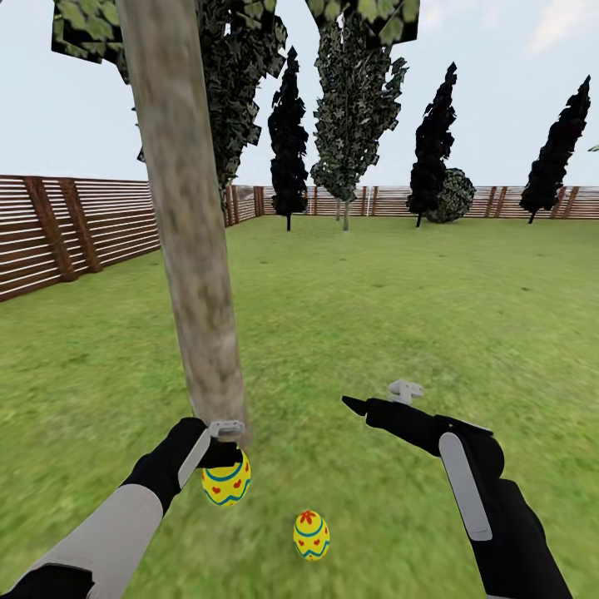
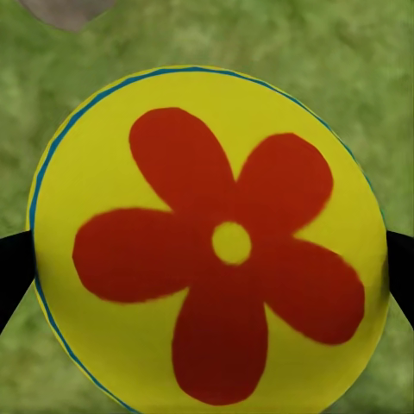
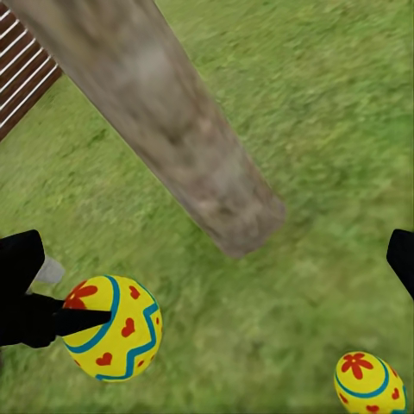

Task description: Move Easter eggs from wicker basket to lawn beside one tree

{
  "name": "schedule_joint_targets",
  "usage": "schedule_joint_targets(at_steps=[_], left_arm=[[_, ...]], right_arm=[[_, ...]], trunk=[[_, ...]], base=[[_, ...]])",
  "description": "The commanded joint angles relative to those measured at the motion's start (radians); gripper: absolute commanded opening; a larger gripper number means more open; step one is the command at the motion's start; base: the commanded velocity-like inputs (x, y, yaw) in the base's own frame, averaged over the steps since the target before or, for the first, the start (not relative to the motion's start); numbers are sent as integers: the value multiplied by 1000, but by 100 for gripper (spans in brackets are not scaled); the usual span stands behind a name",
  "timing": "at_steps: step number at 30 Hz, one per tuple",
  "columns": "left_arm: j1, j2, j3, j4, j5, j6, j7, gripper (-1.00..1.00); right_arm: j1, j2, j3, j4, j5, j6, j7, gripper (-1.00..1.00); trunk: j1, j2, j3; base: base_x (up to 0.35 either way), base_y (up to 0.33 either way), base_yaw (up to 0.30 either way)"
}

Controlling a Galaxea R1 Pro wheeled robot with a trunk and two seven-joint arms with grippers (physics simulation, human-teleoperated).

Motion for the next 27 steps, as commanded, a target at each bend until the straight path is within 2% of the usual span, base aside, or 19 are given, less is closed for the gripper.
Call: schedule_joint_targets(at_steps=[1, 27], left_arm=[[-1, 1, -3, -1, 6, 4, 4, -100], [-1, 2, -3, -2, 5, 1, 4, -100]], right_arm=[[-1, 1, -2, -1, 7, 5, 10, 100], [-1, 2, 18, 0, 7, 7, 9, 100]], trunk=[[4, -8, -4], [104, -190, -86]], base=[[0, 0, 0], [0, 0, 0]])
